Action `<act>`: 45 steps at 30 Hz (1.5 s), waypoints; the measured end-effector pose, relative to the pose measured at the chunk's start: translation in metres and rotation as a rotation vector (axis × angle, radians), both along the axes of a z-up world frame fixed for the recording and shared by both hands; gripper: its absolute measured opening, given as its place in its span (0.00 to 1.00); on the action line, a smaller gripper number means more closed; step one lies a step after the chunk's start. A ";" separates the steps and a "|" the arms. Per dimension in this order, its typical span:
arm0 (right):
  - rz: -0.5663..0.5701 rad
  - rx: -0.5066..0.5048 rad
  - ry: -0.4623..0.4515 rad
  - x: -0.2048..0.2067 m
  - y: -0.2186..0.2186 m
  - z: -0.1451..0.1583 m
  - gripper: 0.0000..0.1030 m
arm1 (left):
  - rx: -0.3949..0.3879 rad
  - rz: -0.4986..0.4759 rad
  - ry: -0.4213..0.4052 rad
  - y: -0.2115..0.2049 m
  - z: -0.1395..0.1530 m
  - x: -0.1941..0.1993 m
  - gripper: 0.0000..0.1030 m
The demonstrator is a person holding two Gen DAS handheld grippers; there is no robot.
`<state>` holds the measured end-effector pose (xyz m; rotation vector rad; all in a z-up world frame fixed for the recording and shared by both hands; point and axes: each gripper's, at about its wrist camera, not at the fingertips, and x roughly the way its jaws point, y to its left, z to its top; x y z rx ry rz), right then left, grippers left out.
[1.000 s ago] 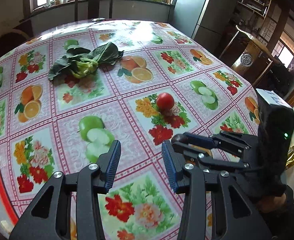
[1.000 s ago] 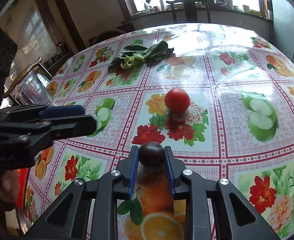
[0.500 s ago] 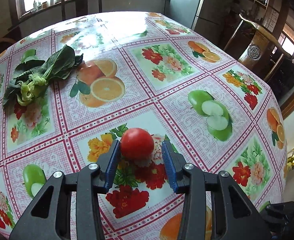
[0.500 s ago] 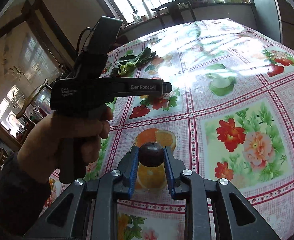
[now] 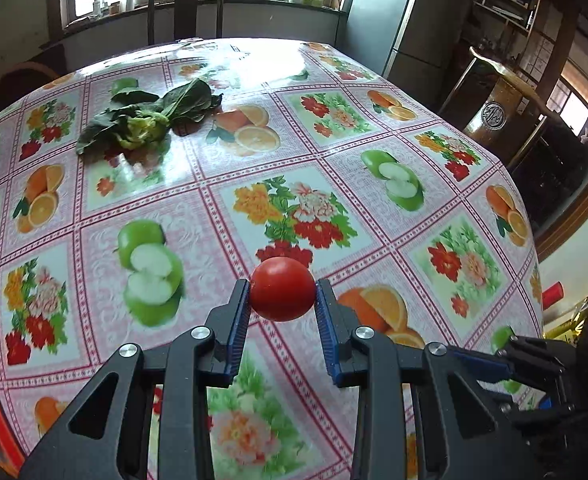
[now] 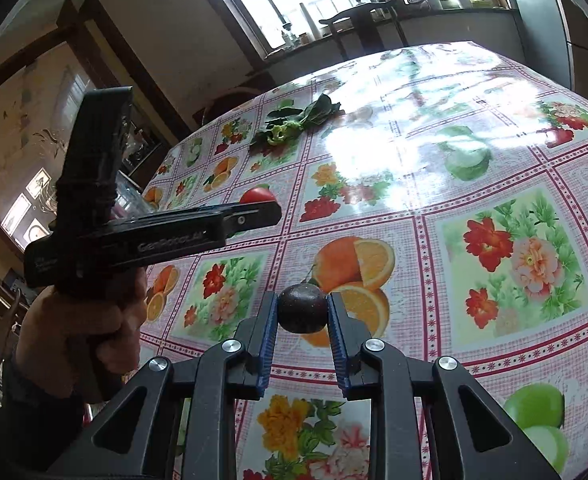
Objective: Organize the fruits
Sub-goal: 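Carry the tomato and dark plum over the tray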
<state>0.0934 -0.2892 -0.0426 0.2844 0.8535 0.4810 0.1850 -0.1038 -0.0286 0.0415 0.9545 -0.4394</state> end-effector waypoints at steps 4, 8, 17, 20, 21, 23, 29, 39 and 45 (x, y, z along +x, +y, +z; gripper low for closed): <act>0.029 -0.002 -0.006 -0.009 0.015 0.005 0.24 | -0.029 0.021 -0.025 0.020 0.011 -0.030 0.29; 0.077 -0.027 -0.025 -0.019 0.036 0.012 0.24 | -0.058 0.049 -0.034 0.038 0.017 -0.051 0.29; 0.165 -0.053 -0.061 -0.041 0.079 0.027 0.24 | -0.055 0.129 -0.063 0.081 0.019 -0.095 0.29; 0.188 -0.058 -0.059 -0.045 0.090 0.027 0.24 | -0.064 0.160 -0.062 0.098 0.018 -0.106 0.29; 0.195 -0.061 -0.059 -0.046 0.093 0.027 0.24 | -0.066 0.169 -0.063 0.103 0.018 -0.110 0.29; 0.208 -0.065 -0.058 -0.048 0.099 0.027 0.24 | -0.070 0.186 -0.063 0.112 0.017 -0.117 0.29; 0.247 -0.081 -0.054 -0.055 0.118 0.026 0.24 | -0.085 0.233 -0.064 0.135 0.014 -0.136 0.29; 0.309 -0.104 -0.061 -0.065 0.148 0.029 0.24 | -0.094 0.285 -0.077 0.165 0.014 -0.164 0.29; 0.345 -0.110 -0.064 -0.068 0.167 0.028 0.24 | -0.097 0.320 -0.081 0.183 0.015 -0.178 0.29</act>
